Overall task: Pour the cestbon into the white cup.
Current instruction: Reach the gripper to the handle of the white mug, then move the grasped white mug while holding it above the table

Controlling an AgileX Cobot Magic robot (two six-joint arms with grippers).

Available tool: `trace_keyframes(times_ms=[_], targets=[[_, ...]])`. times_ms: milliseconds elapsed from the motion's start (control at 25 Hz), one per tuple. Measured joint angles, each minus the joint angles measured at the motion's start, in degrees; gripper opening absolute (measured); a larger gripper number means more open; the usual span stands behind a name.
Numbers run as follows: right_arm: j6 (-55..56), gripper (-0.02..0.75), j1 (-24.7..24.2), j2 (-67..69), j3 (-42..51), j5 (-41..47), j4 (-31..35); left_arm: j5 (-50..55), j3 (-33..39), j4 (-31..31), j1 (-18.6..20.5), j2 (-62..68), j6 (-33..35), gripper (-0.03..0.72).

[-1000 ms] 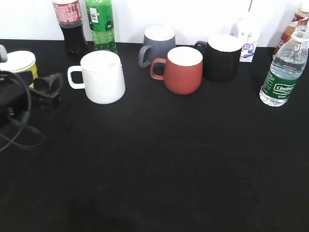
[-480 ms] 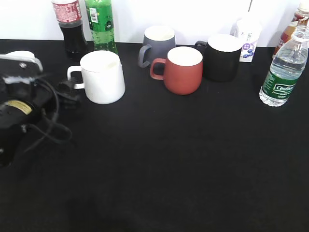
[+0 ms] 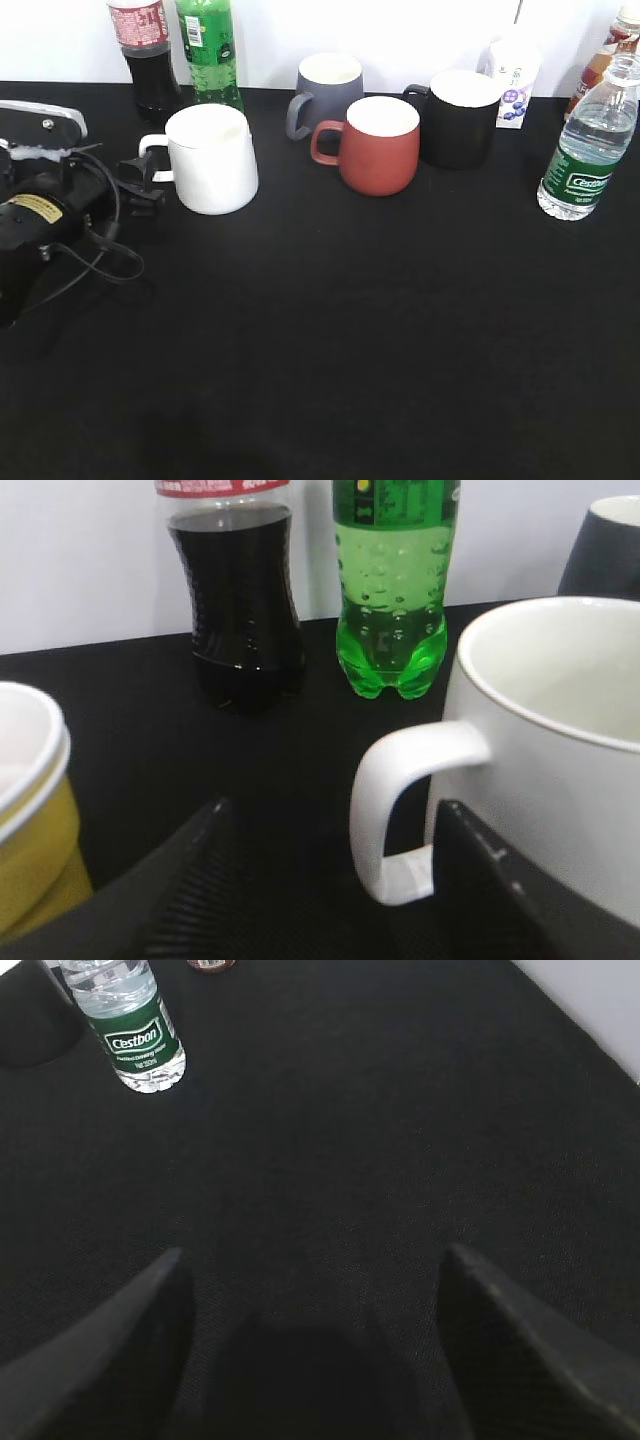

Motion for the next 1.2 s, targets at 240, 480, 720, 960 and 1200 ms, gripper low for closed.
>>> trace_keyframes(times_ms=[240, 480, 720, 960, 1200], targets=[[0.0, 0.575, 0.0, 0.0, 0.0, 0.0, 0.0, -3.9, -2.5, 0.3, 0.8, 5.8, 0.0, 0.465], [0.0, 0.575, 0.0, 0.0, 0.0, 0.0, 0.0, -5.5, -5.8, 2.1, 0.8, 7.4, 0.0, 0.458], [0.0, 0.575, 0.0, 0.0, 0.0, 0.0, 0.0, -7.5, -9.4, 7.5, 4.4, 11.7, 0.0, 0.435], [0.0, 0.575, 0.0, 0.0, 0.0, 0.0, 0.0, -8.4, -16.2, 14.8, 5.3, 16.2, -0.7, 0.062], [0.0, 0.575, 0.0, 0.0, 0.0, 0.0, 0.0, -10.5, -12.5, 16.6, 5.5, 14.0, -0.9, 0.055]])
